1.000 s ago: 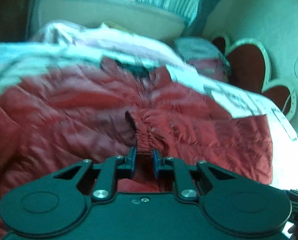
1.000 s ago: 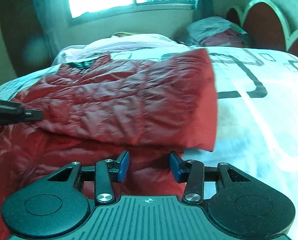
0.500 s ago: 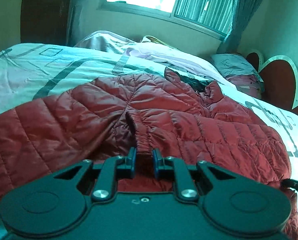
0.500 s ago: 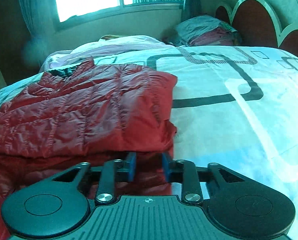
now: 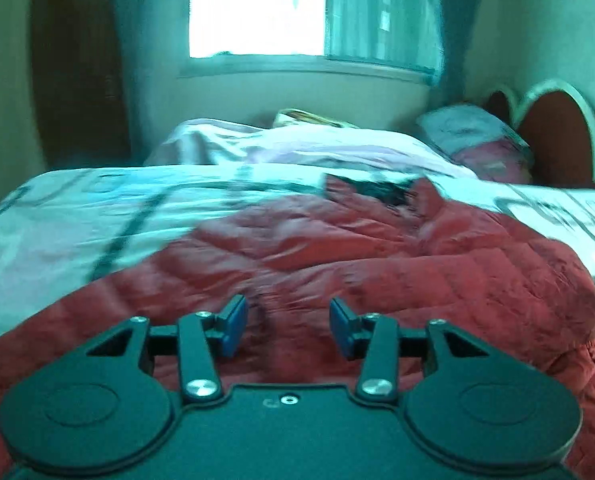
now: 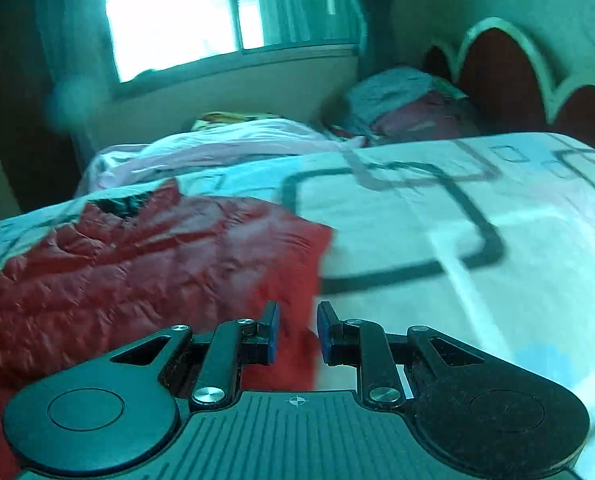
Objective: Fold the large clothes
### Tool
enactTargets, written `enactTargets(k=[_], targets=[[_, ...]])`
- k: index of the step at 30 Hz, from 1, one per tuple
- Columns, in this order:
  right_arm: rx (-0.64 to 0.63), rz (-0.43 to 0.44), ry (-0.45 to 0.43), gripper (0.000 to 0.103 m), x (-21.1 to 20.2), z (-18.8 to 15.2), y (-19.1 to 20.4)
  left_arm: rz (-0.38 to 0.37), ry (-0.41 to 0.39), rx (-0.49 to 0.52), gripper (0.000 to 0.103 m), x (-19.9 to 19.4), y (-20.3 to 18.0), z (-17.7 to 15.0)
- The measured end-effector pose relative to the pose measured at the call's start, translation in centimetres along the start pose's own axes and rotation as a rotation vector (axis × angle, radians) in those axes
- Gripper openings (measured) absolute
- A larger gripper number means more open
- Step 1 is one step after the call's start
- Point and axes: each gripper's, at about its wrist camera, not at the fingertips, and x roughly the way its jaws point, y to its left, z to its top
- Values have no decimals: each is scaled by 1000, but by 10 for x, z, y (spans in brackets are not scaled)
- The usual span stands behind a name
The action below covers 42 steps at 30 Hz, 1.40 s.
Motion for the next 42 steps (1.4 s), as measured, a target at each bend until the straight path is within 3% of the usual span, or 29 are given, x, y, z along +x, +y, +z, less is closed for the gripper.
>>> enactTargets(k=[4, 7, 10, 14, 17, 19, 22, 24, 26, 29, 33, 38, 42], targets=[[-47, -57, 153, 21, 56, -15, 1, -18, 154, 81, 44, 49, -18, -16], [-43, -62, 133, 21, 46, -12, -3, -11, 140, 109, 42, 42, -15, -20], [-9, -32, 57, 21, 35, 3, -8, -41, 64, 68, 44, 30, -12, -8], [-28, -5, 35, 21, 62, 32, -4, -66, 61, 100, 44, 54, -26, 9], [-29, -24, 122, 21, 104, 43, -11, -47, 128, 122, 46, 80, -28, 1], [-25, -24, 178, 21, 124, 39, -19, -54, 124, 126, 46, 82, -26, -5], [-36, -32, 157, 21, 109, 40, -19, -49, 104, 120, 45, 66, -26, -2], [-13, -10, 107, 22, 82, 38, -21, -70, 53, 86, 51, 46, -25, 0], [-1, 7, 76, 22, 53, 31, -19, -78, 10, 39, 54, 23, -25, -5], [0, 31, 79, 22, 22, 11, -11, -84, 7, 25, 53, 5, -32, -21], [-41, -12, 179, 21, 31, -21, 2, -60, 95, 34, 52, 27, -34, -36], [-25, -30, 136, 22, 18, -21, 7, -65, 90, 39, 53, 39, -28, -38], [-49, -54, 187, 21, 23, -30, 10, -67, 95, 41, 57, 29, -27, -37]])
